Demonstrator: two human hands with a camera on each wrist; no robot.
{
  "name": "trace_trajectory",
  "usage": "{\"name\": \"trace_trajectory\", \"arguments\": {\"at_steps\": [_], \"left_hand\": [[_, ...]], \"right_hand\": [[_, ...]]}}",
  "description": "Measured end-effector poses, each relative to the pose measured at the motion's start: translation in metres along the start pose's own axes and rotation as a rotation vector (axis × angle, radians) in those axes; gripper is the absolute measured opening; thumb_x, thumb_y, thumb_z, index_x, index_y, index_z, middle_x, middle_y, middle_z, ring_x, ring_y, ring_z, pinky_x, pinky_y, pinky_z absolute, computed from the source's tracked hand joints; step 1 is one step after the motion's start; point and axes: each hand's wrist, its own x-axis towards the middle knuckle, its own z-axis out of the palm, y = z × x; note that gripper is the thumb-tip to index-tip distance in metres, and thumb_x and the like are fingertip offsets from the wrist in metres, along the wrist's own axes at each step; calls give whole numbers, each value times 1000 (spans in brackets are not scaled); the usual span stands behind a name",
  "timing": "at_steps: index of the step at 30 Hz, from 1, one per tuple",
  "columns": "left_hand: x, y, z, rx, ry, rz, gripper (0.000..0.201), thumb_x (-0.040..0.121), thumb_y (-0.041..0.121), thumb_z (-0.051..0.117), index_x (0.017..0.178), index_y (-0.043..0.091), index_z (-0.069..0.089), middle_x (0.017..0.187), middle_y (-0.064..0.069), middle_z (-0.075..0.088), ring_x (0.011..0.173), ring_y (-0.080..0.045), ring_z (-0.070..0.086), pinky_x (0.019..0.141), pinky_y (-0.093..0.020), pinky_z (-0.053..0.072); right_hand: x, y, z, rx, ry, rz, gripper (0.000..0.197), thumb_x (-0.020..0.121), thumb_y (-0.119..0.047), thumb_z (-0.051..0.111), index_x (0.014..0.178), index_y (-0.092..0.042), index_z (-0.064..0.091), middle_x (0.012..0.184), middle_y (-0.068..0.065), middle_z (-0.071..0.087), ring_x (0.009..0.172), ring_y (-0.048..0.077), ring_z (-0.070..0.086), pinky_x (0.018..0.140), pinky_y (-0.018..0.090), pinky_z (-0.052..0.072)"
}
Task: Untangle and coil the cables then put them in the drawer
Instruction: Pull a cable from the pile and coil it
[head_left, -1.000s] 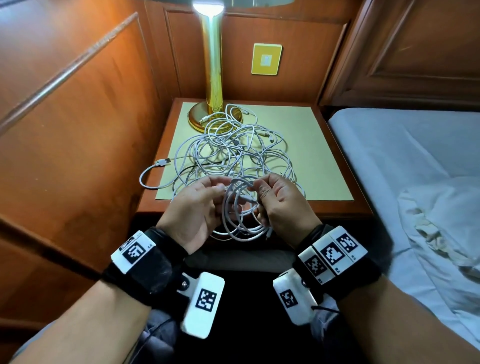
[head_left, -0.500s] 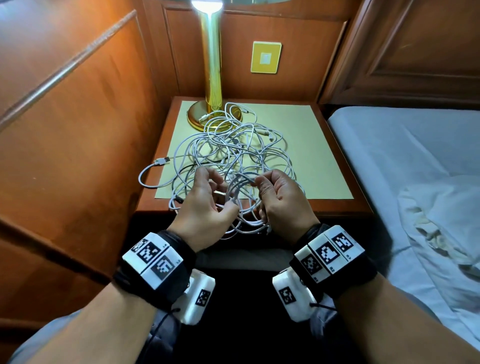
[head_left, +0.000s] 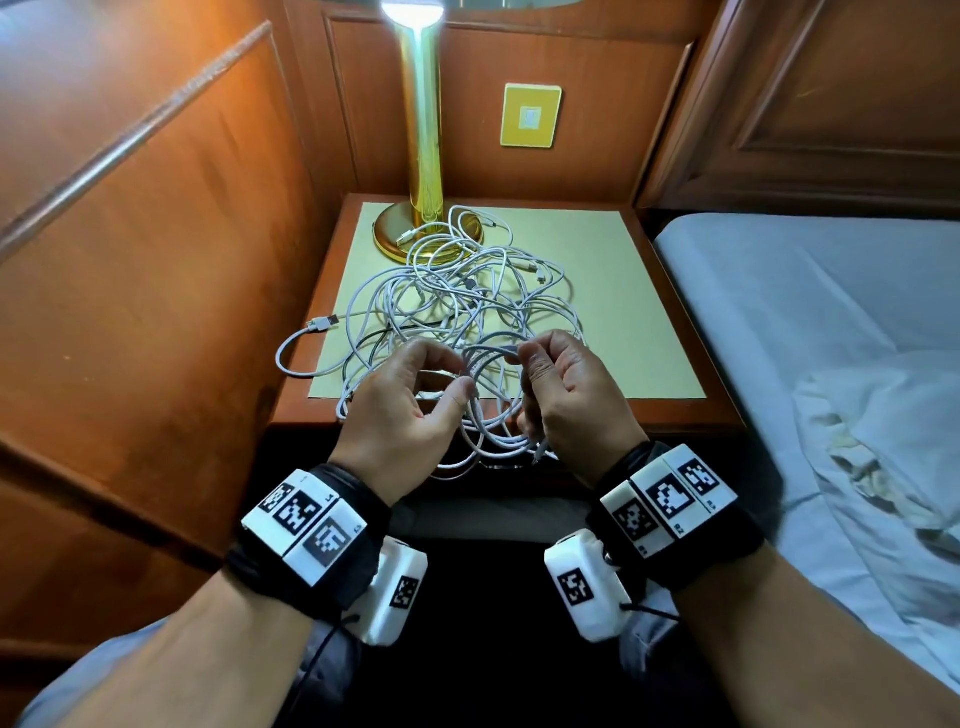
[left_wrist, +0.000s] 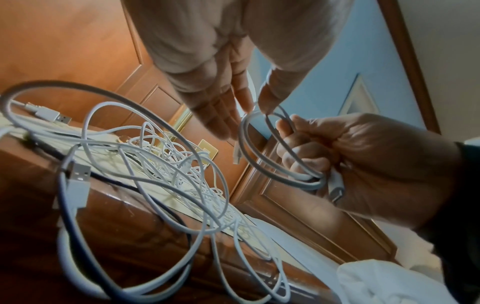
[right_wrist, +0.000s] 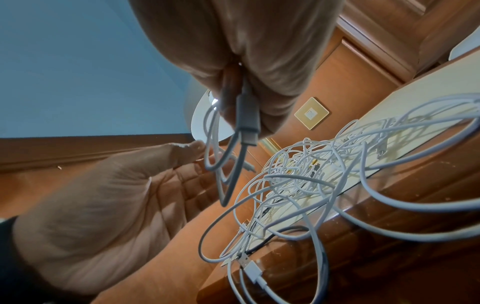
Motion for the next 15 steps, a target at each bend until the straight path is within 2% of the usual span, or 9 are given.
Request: {"name": "trace_trajectory", "arguments": {"at_steps": [2,4,6,9,11,13,15], "left_hand": [[0,2,2,-37,17,3,19,84,27,71,100,20,64,95,3,71,89,-14,72,79,-48,60],[0,4,4,-124,5,-8,29,81,20,79,103,12,62,98,-2,72,90,-15,72,84,-40,60],[1,5,6,-196,-2,-17,33,79,10,82,101,10,58,94,-3,70,86,-14,71,81,-31,57],[1,7,8,-348,-26,-67,27,87,-7,69,99,8,51,80,4,67,74,-7,67,72,-20,53],[-1,11,8,-511,-83,-115,25,91,-10,61,102,10,49,78,0,63,68,-8,66,68,-19,54],[-2,13,8,-673,-140,-160,30,87,-7,63,104,12,50,81,-5,59,69,-11,63,69,-21,55],[-3,12,7,-666,-189,-139,31,80,-3,65,103,15,54,81,-4,60,72,-13,59,72,-22,52]], "right_hand": [[-1,-1,0,-2,-35,7,16,105,-23,46,95,-12,54,53,1,45,42,20,44,50,38,41],[-2,-1,0,-13,-70,16,17,105,-23,45,95,-11,54,53,2,45,45,23,45,49,37,40],[-3,-2,2,-15,-85,3,17,105,-23,46,95,-12,54,54,-1,46,45,22,45,49,36,40],[-2,2,2,-45,-52,-30,18,104,-26,47,95,-13,57,54,-3,47,46,21,45,51,38,39],[-1,4,2,-87,-34,-48,23,100,-37,49,95,-17,59,58,-4,49,52,24,48,56,43,42],[1,6,1,-132,-15,-42,31,92,-49,48,95,-21,60,58,-9,51,57,21,52,61,47,45],[3,7,0,-140,0,-37,31,89,-52,47,93,-24,60,58,-14,55,58,16,53,63,44,45]]}}
